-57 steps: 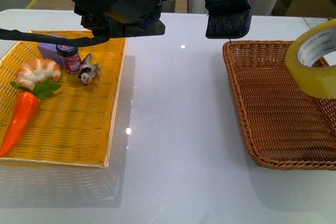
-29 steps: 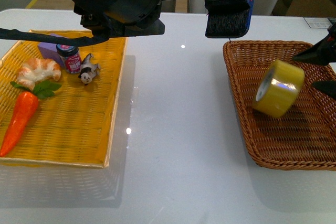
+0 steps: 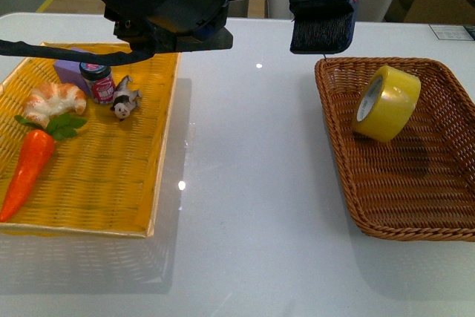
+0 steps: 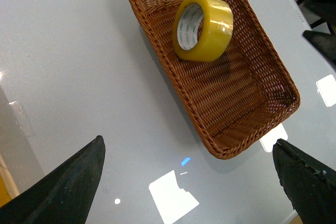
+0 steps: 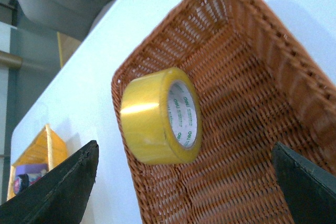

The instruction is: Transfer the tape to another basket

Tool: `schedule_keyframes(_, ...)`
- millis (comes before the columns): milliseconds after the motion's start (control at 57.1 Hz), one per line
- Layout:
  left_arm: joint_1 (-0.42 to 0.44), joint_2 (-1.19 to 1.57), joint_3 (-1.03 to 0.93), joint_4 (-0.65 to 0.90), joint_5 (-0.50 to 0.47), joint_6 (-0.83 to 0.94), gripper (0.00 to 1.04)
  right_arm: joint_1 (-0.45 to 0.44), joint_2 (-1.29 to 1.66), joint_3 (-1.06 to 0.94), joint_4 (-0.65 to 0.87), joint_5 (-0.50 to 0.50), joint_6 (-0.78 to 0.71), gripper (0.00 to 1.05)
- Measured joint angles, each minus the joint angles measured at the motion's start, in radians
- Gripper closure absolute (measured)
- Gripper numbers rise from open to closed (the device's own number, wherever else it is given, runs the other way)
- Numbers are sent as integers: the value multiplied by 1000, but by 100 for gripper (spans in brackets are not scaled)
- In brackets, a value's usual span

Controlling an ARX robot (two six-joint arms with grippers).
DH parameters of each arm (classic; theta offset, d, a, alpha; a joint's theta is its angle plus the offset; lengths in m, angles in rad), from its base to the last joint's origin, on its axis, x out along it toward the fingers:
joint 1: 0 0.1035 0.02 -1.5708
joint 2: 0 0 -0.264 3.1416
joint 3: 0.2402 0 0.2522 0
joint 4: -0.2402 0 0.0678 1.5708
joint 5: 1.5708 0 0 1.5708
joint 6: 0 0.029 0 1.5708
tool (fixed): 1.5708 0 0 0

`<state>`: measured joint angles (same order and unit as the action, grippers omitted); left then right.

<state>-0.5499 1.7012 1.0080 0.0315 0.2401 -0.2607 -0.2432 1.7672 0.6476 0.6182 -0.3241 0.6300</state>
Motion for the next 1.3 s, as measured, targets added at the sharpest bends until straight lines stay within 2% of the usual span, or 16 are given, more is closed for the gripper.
schedule_keyframes(315,0,0,0,0,0,0,9,-23,-546,-200,-159,46,-218,10)
schedule_keyframes(403,0,0,0,0,0,0,9,0,-631,-305,90,96,-412,25)
schedule_keyframes(455,0,-1,1,0,0,0,9,18,-662,-349,172,110,-486,33)
schedule_keyframes(596,-1,-1,1,5,-2,0,9,63,-739,-431,183,150,-583,56)
schedule_keyframes(613,-5,0,-3,23,-34,12,10,69,-752,-443,180,156,-590,60)
schedule_keyframes(683,-24,-1,-109,354,-350,89,21,85,-790,-469,169,175,-602,70)
schedule_keyframes(701,-23,-10,-165,484,-451,130,25,91,-802,-476,164,177,-605,74)
schedule_keyframes(718,-23,-12,-177,507,-472,137,26,97,-815,-483,159,180,-607,77)
schedule_keyframes(736,-16,-28,-235,616,-562,163,31,100,-821,-487,157,182,-607,79)
schedule_keyframes(788,13,-76,-345,793,-683,193,40,112,-851,-504,143,195,-613,88)
schedule_keyframes(823,36,-112,-401,872,-706,206,45,117,-869,-515,134,205,-614,93)
schedule_keyframes(876,84,-190,-488,959,-697,224,56,126,-909,-535,113,224,-621,103)
schedule_keyframes(981,148,-301,-610,980,-634,238,75,153,-982,-563,71,230,-624,103)
schedule_keyframes(1051,192,-358,-686,978,-591,243,90,206,-1025,-575,40,308,-624,103)
schedule_keyframes(1139,232,-423,-740,968,-550,244,104,237,-1080,-592,2,314,-624,103)
schedule_keyframes(1296,298,-549,-822,928,-480,250,103,238,-1125,-624,5,324,-624,103)
